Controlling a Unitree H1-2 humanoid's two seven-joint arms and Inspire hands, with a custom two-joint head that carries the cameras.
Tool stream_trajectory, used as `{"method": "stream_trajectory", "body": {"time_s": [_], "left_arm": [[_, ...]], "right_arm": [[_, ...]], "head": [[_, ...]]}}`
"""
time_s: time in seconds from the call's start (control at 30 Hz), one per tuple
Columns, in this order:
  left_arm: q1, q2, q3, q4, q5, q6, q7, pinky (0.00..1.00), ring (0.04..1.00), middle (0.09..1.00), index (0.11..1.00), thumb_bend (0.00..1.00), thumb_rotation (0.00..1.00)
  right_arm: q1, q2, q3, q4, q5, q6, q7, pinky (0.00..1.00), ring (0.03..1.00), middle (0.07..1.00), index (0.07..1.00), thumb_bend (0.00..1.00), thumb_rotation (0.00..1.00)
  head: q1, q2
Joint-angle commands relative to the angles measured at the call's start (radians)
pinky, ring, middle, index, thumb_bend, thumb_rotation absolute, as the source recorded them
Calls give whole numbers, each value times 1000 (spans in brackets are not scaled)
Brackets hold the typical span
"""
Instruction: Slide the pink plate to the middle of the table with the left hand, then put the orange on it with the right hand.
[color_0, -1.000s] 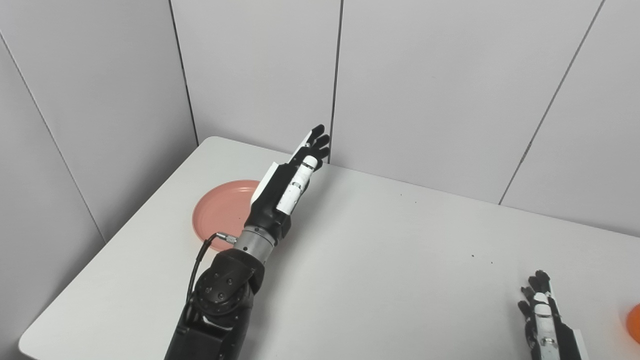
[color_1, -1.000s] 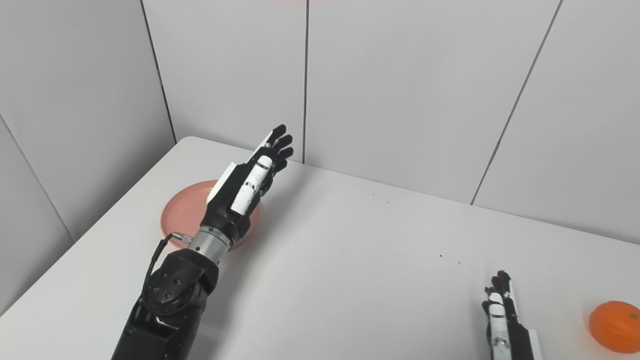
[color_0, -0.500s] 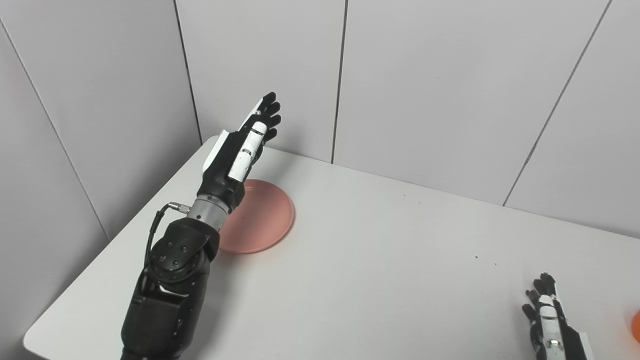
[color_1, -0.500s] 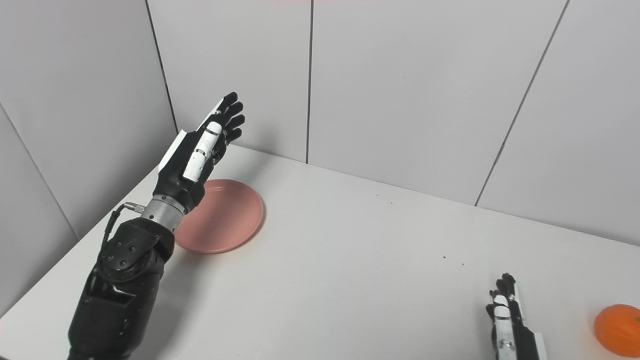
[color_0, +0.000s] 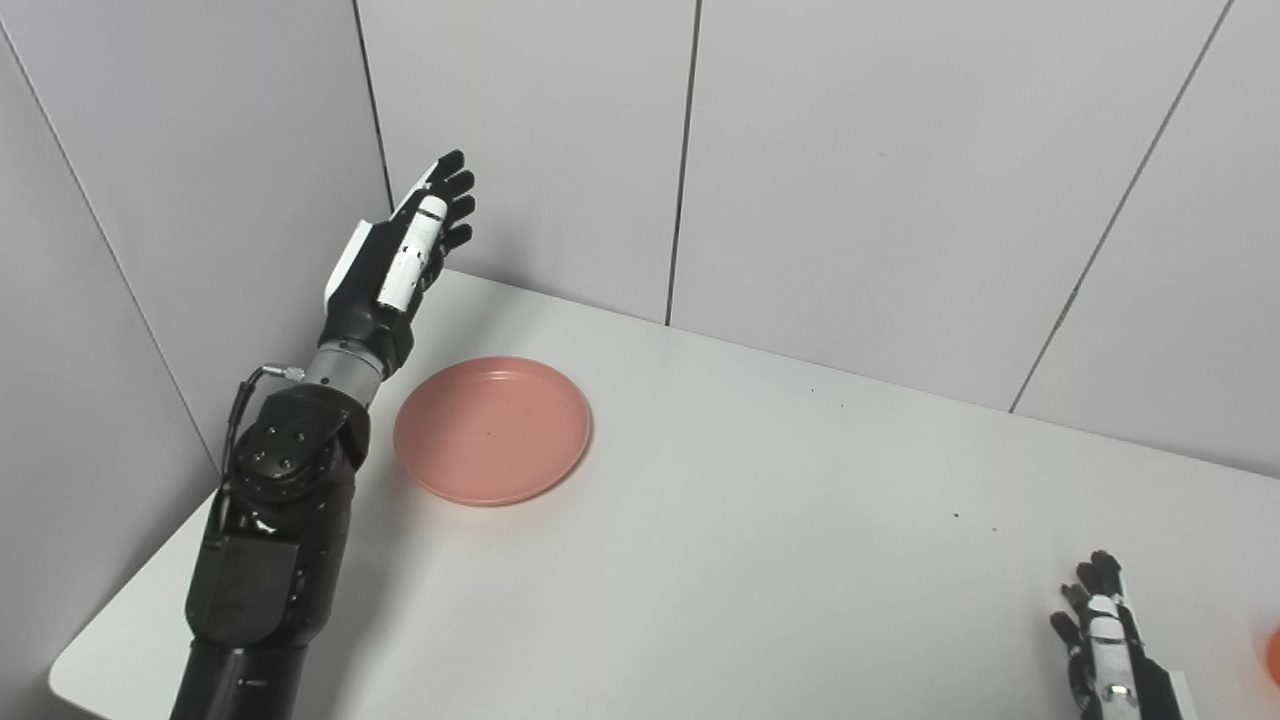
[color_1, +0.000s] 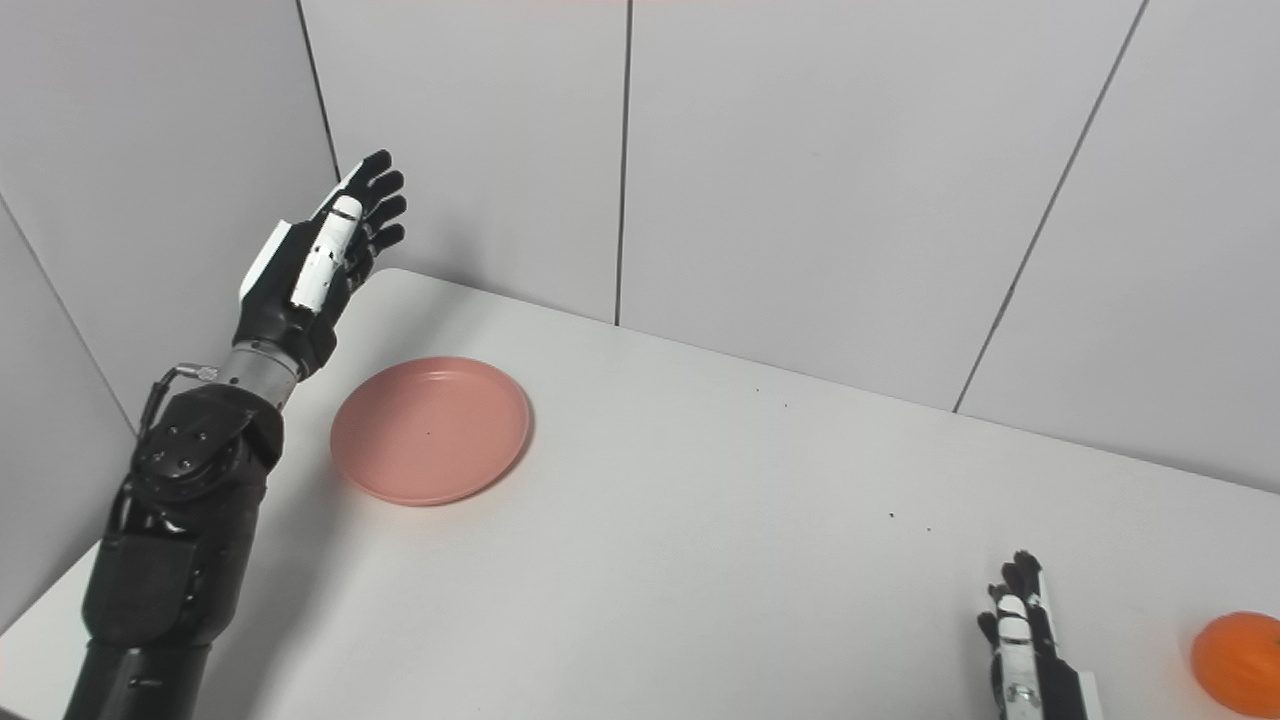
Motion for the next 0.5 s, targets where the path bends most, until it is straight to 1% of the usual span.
{"method": "stream_trajectory", "body": {"time_s": [0.0, 0.07, 0.17, 0.27, 0.47], "left_arm": [[-41, 34, 27, 25, -40, -46, -9, 937, 954, 962, 943, 363, 994], [-43, 37, 42, 51, -63, -48, -14, 934, 951, 960, 941, 355, 998], [-44, 37, 47, 60, -74, -47, -13, 932, 947, 955, 936, 343, 1000], [-39, 41, 67, 93, -104, -37, -12, 937, 943, 948, 928, 332, 1000], [-31, 39, 79, 126, -138, -25, -11, 946, 943, 943, 915, 311, 1000]], "right_arm": [[-15, -2, -3, -40, 2, -5, 6, 1000, 1000, 1000, 1000, 33, 1000], [-15, -4, -2, -42, 2, -8, 9, 1000, 1000, 1000, 1000, 30, 1000], [-14, -5, -2, -43, 4, -7, 9, 1000, 1000, 1000, 1000, 30, 1000], [-12, -5, -3, -48, 3, -7, 8, 1000, 1000, 1000, 1000, 38, 1000], [-17, -12, -3, -38, 8, -17, 15, 1000, 1000, 1000, 1000, 29, 1000]], "head": [[2, 2], [3, 3], [3, 3], [9, 5], [10, 5]]}}
